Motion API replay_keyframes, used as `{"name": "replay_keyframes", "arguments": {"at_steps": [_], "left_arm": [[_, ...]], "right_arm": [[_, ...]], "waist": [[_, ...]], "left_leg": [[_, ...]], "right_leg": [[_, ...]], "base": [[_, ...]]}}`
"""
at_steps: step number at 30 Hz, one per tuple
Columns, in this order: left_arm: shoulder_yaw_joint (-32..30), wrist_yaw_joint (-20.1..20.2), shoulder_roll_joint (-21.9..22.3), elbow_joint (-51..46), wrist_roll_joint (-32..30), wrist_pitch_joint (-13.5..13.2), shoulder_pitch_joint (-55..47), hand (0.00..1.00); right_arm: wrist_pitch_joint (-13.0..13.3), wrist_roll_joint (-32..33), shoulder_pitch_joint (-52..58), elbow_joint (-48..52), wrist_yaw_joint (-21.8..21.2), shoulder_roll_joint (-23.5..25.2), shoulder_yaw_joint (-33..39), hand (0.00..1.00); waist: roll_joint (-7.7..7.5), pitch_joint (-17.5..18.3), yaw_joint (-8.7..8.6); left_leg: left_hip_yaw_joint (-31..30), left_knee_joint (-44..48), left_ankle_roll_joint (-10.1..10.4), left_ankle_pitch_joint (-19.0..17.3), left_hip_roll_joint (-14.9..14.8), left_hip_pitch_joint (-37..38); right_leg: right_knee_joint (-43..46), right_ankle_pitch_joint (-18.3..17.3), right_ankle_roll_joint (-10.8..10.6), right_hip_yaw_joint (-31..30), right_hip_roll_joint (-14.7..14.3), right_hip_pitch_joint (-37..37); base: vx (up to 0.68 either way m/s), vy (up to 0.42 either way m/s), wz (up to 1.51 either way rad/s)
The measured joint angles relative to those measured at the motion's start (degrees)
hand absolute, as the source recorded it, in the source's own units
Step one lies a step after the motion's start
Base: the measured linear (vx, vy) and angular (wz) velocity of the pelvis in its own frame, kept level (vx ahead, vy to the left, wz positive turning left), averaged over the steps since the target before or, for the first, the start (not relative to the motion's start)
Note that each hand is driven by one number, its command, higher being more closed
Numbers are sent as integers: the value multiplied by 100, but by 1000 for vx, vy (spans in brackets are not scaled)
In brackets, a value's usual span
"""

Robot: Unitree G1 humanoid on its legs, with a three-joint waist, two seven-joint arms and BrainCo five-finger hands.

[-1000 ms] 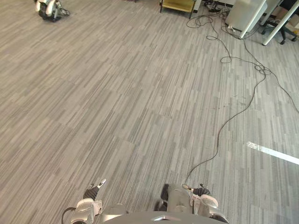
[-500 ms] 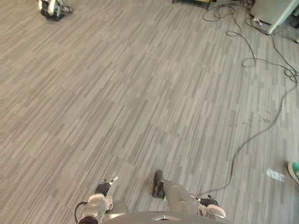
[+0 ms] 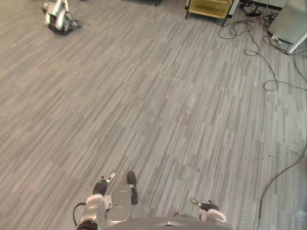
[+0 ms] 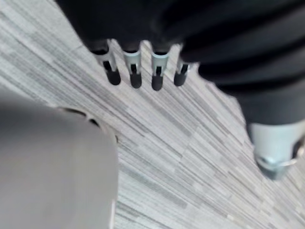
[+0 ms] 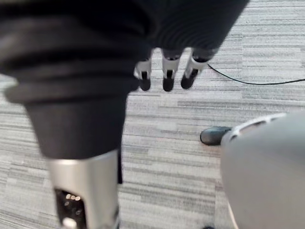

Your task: Pick up cushions and gather them together orderly.

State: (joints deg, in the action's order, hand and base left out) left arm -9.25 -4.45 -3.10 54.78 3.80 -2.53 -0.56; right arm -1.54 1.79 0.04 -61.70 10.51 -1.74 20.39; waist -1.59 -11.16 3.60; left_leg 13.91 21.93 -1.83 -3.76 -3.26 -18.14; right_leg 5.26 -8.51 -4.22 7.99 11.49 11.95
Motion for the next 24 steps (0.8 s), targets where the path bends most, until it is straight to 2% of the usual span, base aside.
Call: {"name": "replay_keyframes", "arguments": {"at_steps": [1, 2, 3, 4, 5, 6, 7, 9, 10, 11, 12, 13, 14, 15, 16, 17, 18, 19, 20, 21, 23, 24], "left_arm": [[-21, -3, -25, 37, -13, 17, -10, 0], [49, -8, -33, 126, -15, 27, -9, 0], [65, -10, -39, 170, -15, 28, -8, 0], [102, -9, -107, 251, -16, 52, -7, 0], [204, -16, -180, 283, -14, 153, -47, 0], [244, -15, -198, 285, -11, 162, -83, 0], [280, -14, -221, 288, -13, 177, -140, 0], [283, -16, -240, 324, -12, 193, -182, 0], [288, -16, -240, 335, -11, 201, -202, 0], [307, -15, -231, 348, -11, 204, -203, 0], [316, -15, -198, 398, -12, 211, -179, 0], [317, -16, -173, 422, -12, 212, -174, 0], [321, -16, -127, 440, -12, 212, -170, 0], [338, -16, -114, 442, -16, 209, -172, 0], [399, -15, -130, 442, -22, 205, -174, 0], [409, -15, -136, 438, -22, 202, -179, 0], [424, -23, -184, 452, -75, 189, -172, 0], [434, -16, -84, 491, -138, 190, -164, 0], [435, -17, -33, 503, -179, 190, -158, 0], [440, -16, 62, 517, -190, 189, -132, 0], [431, -15, 117, 570, -185, 191, -87, 0], [424, -5, 179, 548, -187, 192, -66, 0]], "right_arm": [[-14, -2, 21, -4, -7, 31, 7, 0], [-10, 3, 21, -1, -21, 24, 6, 0], [12, 4, 14, 15, -28, 25, 4, 0], [39, 15, -3, 94, -45, 22, 9, 0], [45, 10, -5, 214, -52, 0, -2, 0], [54, 8, -6, 228, -53, -8, -5, 0], [64, 9, -22, 228, -57, -23, -10, 0], [66, 5, -59, 228, -61, -41, -28, 0], [81, 8, -97, 234, -64, -80, -83, 0], [90, 6, -118, 245, -68, -120, -127, 0], [124, 8, -153, 285, -72, -185, -135, 0], [127, 5, -155, 301, -68, -232, -145, 0], [123, 2, -136, 306, -59, -304, -177, 0], [97, 0, -88, 306, -56, -331, -188, 0], [52, 0, 2, 267, -53, -316, -199, 0], [33, 0, 55, 241, -53, -306, -206, 0], [-15, 0, 232, 219, -55, -259, -206, 0], [-19, 7, 312, 223, -28, -294, -116, 0], [-15, 5, 307, 226, -23, -337, -101, 0], [-10, -1, 289, 228, -36, -383, -95, 0], [7, 0, 268, 224, -40, -355, -78, 0], [-1, 0, 277, 228, -25, -323, -12, 0]], "waist": [[-34, 71, 1], [-32, 105, -49], [-44, 112, -66], [-97, 112, -115], [-83, 78, -193], [-78, 72, -211], [-80, 75, -214], [-42, 54, -207], [-14, 38, -229], [7, 25, -252], [78, -34, -314], [128, -68, -350], [194, -127, -415], [199, -147, -442], [133, -152, -467], [99, -158, -478], [-78, -173, -526], [146, -186, -585], [271, -174, -586], [477, -175, -576], [536, -168, -578], [550, -177, -581]], "left_leg": [[62, 321, -56, -425, 35, 62], [116, 490, -120, -749, 69, 174], [184, 516, -145, -873, 91, 274], [226, 477, -151, -1029, 190, 524], [245, 295, -155, -1169, 311, 999], [246, 176, -158, -1180, 355, 1190], [261, -117, -161, -1181, 416, 1612], [263, -574, -161, -1180, 429, 2217], [262, -772, -161, -1180, 392, 2489], [262, -858, -161, -1179, 355, 2602], [234, -996, -161, -1180, 247, 2790], [202, -1065, -160, -1179, 191, 2883], [159, -1178, -155, -1176, 102, 3036], [120, -1274, -97, -1143, 81, 3163], [-22, -1362, 20, -1125, 111, 3325], [-86, -1385, 106, -1128, 142, 3392], [-349, -1455, 292, -1219, 244, 3660], [-509, -1442, 378, -1274, 77, 3799], [-541, -1369, 379, -1272, -20, 3783], [-641, -940, 458, -1227, -269, 3630], [-791, -224, 792, -1014, -473, 3373], [-928, 762, 1074, -535, -650, 3046]], "right_leg": [[601, -46, -74, -287, 80, -143], [1598, -47, -268, -450, 186, -504], [2306, 33, -430, -573, 264, -821], [3736, 219, -670, -836, 325, -1422], [5051, 245, -650, -703, 400, -1898], [5326, 184, -545, -561, 448, -2010], [5618, -26, -267, -263, 465, -2172], [5511, -419, -45, 317, 366, -2448], [5144, -663, 53, 606, 232, -2687], [4801, -766, 114, 750, 129, -2844], [3984, -789, 167, 935, -102, -3134], [3561, -711, 202, 969, -223, -3236], [2734, -439, 226, 974, -412, -3327], [1856, 25, 197, 929, -556, -3380], [843, 626, 207, 790, -625, -3352], [563, 818, 182, 737, -622, -3339], [327, 1429, 307, 496, -536, -3279], [937, 1698, 459, 524, -614, -3434], [1145, 1539, 540, 544, -689, -3514], [1408, 1191, 629, 625, -866, -3559], [1527, 955, 670, 699, -1010, -3444], [1509, 720, 729, 705, -1139, -3152]], "base": [[510, 282, -19], [582, 308, -23], [462, 244, -17], [570, 230, -5], [491, 153, 1], [589, 139, 5], [382, 62, 1], [446, 26, -3], [441, -14, -1], [520, -67, 6], [420, -81, 13], [512, -119, 25], [358, -100, 33], [486, -162, 50], [418, -165, 47], [548, -261, 68], [640, -334, 58], [530, -281, 46], [595, -323, 0], [396, -228, -19], [499, -266, -10], [486, -220, 2]]}}
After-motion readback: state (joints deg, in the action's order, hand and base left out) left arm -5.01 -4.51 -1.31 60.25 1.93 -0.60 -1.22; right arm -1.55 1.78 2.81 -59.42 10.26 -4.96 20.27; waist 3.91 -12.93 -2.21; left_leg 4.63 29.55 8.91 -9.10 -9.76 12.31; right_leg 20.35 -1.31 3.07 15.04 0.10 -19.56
